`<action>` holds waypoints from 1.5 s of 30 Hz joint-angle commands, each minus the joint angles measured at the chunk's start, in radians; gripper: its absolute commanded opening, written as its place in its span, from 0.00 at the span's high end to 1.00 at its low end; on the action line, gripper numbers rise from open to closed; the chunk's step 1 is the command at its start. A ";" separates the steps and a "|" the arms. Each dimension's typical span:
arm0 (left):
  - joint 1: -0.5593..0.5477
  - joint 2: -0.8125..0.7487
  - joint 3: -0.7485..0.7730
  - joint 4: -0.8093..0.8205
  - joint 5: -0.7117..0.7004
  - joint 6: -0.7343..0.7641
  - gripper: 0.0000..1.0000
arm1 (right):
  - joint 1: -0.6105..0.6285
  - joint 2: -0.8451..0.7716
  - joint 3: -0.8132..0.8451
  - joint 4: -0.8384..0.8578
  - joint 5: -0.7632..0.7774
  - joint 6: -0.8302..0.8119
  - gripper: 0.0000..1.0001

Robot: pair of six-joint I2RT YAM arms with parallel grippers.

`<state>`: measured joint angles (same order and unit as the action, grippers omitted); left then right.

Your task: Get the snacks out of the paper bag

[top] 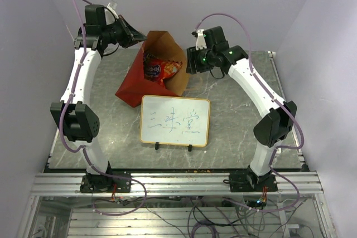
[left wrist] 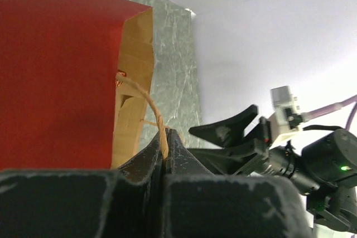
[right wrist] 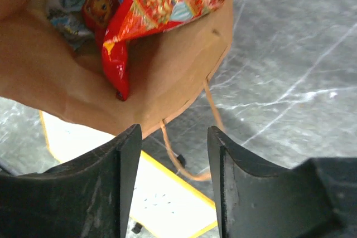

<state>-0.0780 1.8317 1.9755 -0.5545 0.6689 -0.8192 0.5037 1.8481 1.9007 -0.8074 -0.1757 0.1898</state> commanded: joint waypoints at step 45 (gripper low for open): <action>-0.026 -0.028 0.064 -0.278 0.008 0.359 0.93 | 0.073 0.181 -0.254 0.562 -0.401 -1.566 0.26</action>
<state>-0.0963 1.7870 2.0029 -0.8230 0.6521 -0.4812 0.5755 1.9957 1.6119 -0.2741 -0.5343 -1.2976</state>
